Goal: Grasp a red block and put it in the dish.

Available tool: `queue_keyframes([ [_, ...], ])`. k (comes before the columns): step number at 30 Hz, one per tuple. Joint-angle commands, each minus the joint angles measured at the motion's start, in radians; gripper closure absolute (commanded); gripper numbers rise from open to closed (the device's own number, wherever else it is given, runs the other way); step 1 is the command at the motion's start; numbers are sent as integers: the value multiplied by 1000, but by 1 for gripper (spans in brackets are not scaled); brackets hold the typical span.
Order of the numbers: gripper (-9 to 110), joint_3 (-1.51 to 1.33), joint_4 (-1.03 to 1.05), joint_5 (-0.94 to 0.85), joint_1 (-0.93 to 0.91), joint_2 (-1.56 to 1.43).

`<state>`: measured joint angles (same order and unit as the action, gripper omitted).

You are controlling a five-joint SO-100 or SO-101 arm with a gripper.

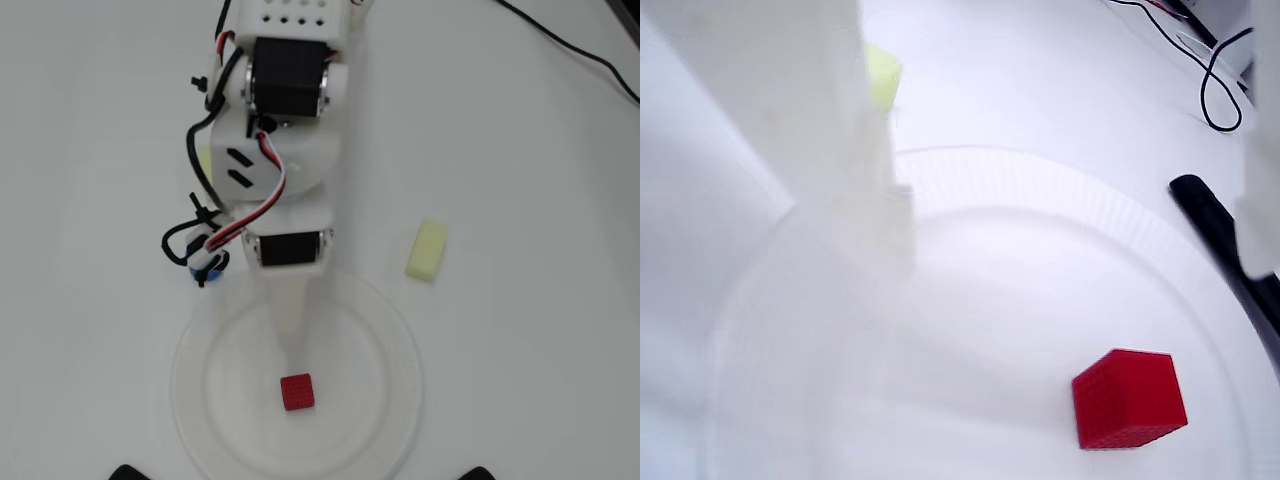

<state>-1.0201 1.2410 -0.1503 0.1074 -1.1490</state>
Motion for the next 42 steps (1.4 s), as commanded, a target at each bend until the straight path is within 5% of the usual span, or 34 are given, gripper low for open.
queue_keyframes([
  [1, 73, 103, 81, 3, 6, -149],
  [6, 71, 71, 252, 40, 2, -272],
  [17, 69, -476, 256, 57, -41, -744],
  [29, 67, -1241, 40, 38, 12, -1388],
  [42, 67, -1718, -101, 18, 48, -1740],
])
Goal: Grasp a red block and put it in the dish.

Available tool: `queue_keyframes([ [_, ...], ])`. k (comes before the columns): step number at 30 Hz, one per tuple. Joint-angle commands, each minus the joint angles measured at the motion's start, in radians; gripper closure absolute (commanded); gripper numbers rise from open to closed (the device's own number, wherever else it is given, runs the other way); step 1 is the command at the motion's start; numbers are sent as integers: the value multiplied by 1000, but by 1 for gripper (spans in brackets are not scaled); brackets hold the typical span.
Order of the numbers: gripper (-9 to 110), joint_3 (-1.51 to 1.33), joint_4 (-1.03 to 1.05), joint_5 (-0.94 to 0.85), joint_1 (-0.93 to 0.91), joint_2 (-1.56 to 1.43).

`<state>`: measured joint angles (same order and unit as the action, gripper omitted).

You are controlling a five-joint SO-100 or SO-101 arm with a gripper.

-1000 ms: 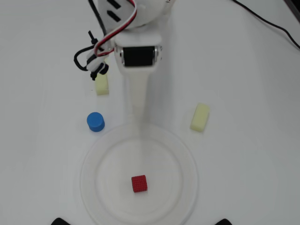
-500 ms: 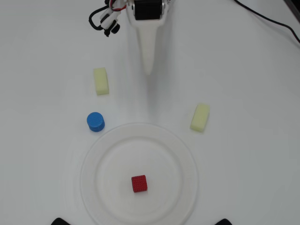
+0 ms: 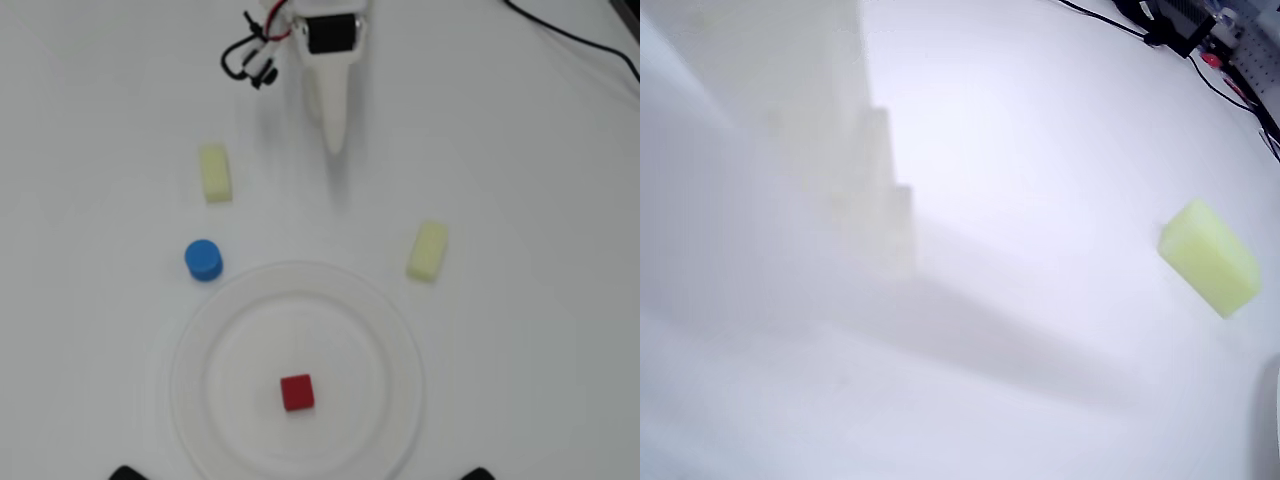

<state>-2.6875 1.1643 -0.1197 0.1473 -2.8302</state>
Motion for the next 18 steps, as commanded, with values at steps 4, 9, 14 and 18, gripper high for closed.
queue_keyframes([
  [4, 68, -152, -44, -14, 14, -140],
  [9, 71, -275, -44, -26, 18, -298],
  [14, 75, -379, 11, -32, 48, -485],
  [18, 77, -423, 81, -21, 60, -623],
])
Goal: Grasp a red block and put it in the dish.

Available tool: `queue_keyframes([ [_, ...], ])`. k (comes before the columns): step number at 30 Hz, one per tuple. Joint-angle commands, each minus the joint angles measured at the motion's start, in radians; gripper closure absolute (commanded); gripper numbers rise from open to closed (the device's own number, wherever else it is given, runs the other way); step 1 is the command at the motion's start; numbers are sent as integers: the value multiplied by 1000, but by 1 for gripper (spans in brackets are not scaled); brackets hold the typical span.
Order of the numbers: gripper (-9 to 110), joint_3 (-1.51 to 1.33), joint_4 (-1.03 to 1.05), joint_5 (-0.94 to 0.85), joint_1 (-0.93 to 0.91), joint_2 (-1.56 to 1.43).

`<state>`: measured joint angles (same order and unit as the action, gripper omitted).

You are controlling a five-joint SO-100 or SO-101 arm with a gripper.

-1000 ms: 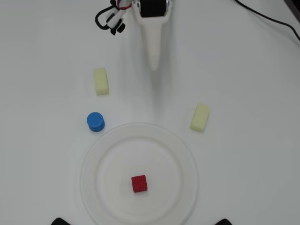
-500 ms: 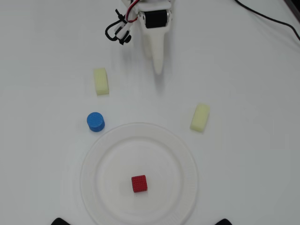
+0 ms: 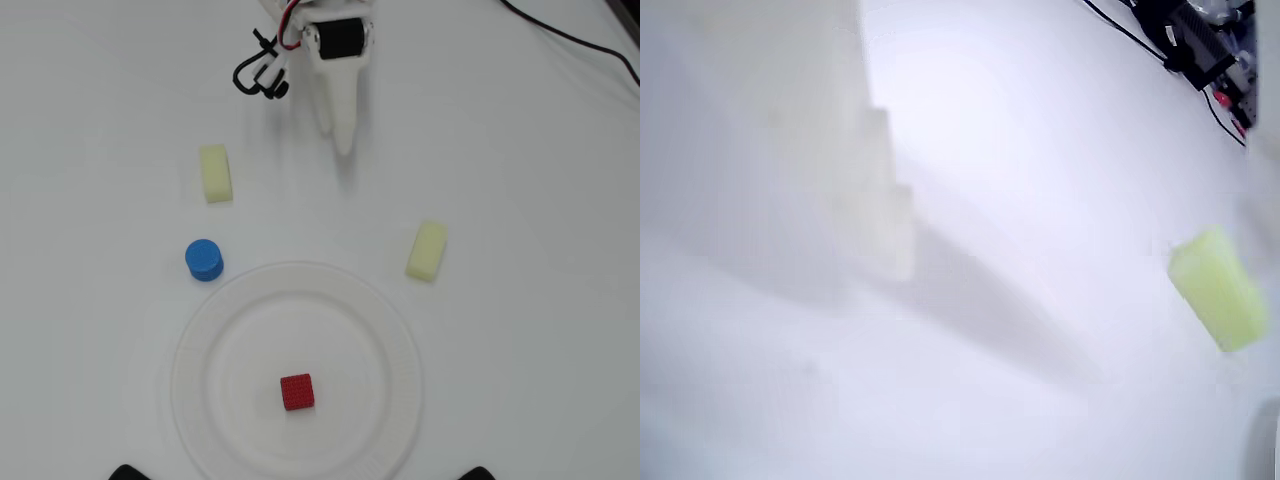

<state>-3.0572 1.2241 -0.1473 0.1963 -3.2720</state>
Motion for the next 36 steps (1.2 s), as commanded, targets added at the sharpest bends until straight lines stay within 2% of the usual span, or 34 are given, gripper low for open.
queue_keyframes([
  [1, 78, -57, 23, 9, 11, -183],
  [4, 84, -69, 40, 18, 9, -183],
  [6, 96, -75, 55, 49, 11, -183],
  [8, 101, -86, 63, 61, 12, -183],
  [36, 101, -120, 109, 61, 8, -183],
])
